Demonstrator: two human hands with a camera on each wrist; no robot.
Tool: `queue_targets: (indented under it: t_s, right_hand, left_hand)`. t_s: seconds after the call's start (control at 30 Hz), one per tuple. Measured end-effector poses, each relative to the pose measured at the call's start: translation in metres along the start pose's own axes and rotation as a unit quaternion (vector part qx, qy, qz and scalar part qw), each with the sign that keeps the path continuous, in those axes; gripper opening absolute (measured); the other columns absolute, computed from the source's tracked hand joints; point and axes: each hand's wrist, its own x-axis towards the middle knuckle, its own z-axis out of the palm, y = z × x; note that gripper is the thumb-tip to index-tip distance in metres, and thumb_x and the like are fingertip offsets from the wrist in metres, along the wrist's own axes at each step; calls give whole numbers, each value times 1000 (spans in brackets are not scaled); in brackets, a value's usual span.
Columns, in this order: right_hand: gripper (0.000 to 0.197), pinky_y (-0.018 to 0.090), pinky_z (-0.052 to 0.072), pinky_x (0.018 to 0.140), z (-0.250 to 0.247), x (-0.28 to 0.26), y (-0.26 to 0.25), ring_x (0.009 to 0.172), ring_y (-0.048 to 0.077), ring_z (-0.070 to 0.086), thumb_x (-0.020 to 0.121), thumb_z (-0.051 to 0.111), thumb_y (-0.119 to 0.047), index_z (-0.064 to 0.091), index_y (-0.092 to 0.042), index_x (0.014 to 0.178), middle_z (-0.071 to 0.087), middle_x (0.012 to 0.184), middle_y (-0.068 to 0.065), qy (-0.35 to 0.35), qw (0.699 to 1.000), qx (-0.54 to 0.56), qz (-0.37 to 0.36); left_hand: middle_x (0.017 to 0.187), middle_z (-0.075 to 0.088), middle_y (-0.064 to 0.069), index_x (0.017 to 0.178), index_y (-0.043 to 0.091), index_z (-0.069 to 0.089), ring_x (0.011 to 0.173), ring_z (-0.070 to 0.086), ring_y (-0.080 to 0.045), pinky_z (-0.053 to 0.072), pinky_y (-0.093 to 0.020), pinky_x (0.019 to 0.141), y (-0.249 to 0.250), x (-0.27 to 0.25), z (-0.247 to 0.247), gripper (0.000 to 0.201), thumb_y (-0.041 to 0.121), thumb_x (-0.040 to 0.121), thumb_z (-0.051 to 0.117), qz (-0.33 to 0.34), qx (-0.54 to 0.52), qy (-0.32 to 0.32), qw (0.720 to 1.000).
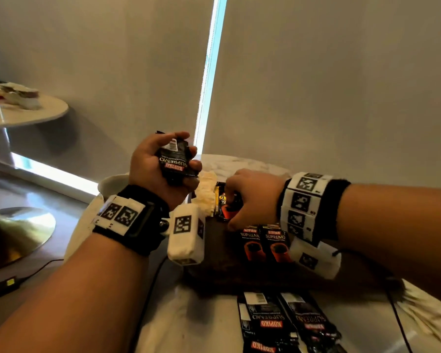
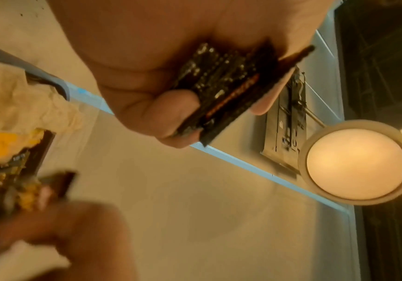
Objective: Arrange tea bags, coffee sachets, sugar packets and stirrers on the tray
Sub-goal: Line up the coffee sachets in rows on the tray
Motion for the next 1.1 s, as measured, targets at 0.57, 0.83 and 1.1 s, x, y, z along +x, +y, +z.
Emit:
queue_targets:
  t_s: [0.57,0.83,1.1]
  right_hand:
    - [52,31,56,79,36,70,-32,95,18,60,76,81,-47,64,-23,119,59,113,-1,-56,996,-58,-49]
    - [52,33,54,88,36,78,-31,104,21,60,79,79,-47,68,-21,123,60,117,2,-77,993,-79,-49]
    - [50,27,42,80,21,69,-12,102,14,52,76,81,-46,64,-31,121,53,117,-7,-7,1000,-9,-21]
  left_hand:
    - [92,57,-2,108,17,59,70,54,-16,41,-19,51,2,10,-27,49,38,67,43,-8,-94,-139,986]
    - [91,57,-3,108,18,58,68,55,-16,43,-21,49,-3,11,-24,49,37,66,43,-21,-92,-131,987]
    - [91,57,-4,106,16,59,68,55,-17,40,-19,50,-5,8,-22,49,40,65,45,-42,-83,-89,992]
